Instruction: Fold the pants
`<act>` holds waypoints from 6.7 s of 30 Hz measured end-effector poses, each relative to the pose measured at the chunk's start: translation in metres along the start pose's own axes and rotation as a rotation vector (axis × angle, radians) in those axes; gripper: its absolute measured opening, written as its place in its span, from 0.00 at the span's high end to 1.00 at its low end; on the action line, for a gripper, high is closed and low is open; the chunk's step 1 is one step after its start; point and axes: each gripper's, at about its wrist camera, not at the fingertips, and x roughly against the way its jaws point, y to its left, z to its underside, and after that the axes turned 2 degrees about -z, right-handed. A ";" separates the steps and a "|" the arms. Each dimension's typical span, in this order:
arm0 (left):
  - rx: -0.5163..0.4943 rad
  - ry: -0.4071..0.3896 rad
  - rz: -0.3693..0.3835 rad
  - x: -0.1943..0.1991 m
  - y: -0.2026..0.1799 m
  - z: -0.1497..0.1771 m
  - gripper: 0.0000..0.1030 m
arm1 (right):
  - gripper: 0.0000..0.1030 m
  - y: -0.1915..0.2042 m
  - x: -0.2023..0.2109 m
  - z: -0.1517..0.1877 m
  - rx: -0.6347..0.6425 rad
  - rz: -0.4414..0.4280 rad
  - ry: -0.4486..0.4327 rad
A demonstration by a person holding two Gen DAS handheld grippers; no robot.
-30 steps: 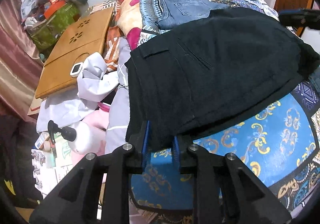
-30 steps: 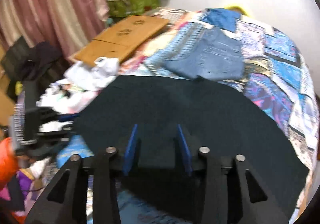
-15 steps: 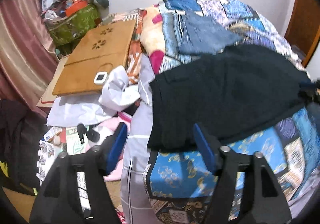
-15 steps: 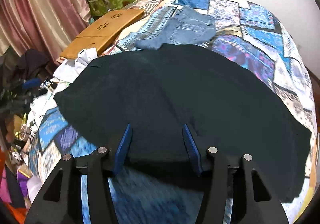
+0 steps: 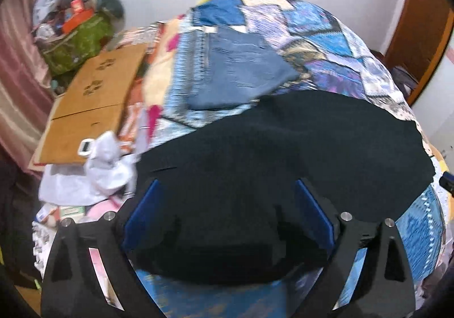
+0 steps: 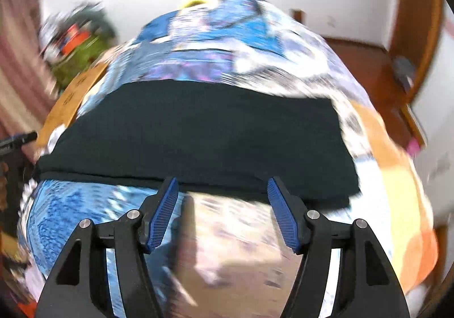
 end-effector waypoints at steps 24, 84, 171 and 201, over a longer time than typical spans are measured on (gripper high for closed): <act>-0.231 0.104 0.098 -0.058 -0.145 -0.022 0.05 | 0.41 -0.110 -0.026 0.037 -0.555 -0.174 -0.044; 0.080 -0.158 0.035 0.053 0.047 0.020 0.02 | 0.86 0.243 -0.080 -0.029 0.366 -0.427 0.196; 0.612 0.241 0.409 -0.022 0.116 0.106 0.02 | 0.44 0.222 -0.083 -0.019 0.532 -0.206 0.138; 0.416 -0.064 0.043 0.001 0.097 -0.003 0.81 | 0.44 0.209 -0.082 -0.013 0.464 -0.286 0.125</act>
